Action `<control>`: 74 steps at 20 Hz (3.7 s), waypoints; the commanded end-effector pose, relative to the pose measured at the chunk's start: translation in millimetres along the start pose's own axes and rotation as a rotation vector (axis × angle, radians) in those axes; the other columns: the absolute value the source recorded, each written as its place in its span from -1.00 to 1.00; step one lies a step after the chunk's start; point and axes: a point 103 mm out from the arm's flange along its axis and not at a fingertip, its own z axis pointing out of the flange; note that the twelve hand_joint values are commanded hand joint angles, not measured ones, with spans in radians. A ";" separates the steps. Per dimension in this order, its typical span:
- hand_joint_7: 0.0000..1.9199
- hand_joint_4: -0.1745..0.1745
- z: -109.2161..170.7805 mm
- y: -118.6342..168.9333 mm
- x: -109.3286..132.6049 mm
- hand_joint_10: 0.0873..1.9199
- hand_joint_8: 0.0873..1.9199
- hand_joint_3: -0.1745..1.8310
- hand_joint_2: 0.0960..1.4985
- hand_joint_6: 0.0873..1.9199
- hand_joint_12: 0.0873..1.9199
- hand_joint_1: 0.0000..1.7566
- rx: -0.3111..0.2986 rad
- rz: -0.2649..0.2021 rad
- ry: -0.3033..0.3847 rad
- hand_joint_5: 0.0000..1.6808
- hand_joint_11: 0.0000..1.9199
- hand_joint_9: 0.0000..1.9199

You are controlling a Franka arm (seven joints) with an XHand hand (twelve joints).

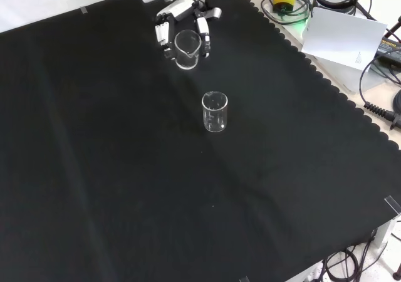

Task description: Pour the water from the handheld beaker into the one on the table.

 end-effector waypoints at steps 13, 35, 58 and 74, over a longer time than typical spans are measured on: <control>0.32 -1.00 19.0 -2.7 53.0 -0.34 -0.27 -0.12 -0.22 -0.24 -0.31 0.49 0.196 0.106 -0.214 0.43 0.22 0.61; 0.28 -1.00 33.5 24.5 72.3 -0.27 -0.17 -0.07 -0.23 -0.15 -0.28 0.49 0.373 0.194 -0.480 0.39 0.20 0.61; 0.26 -1.00 34.6 34.4 90.3 -0.23 -0.12 -0.04 -0.24 -0.09 -0.27 0.48 0.493 0.218 -0.648 0.36 0.20 0.60; 0.25 -1.00 36.0 40.7 109.7 -0.22 -0.10 -0.03 -0.24 -0.08 -0.27 0.48 0.585 0.243 -0.748 0.36 0.20 0.59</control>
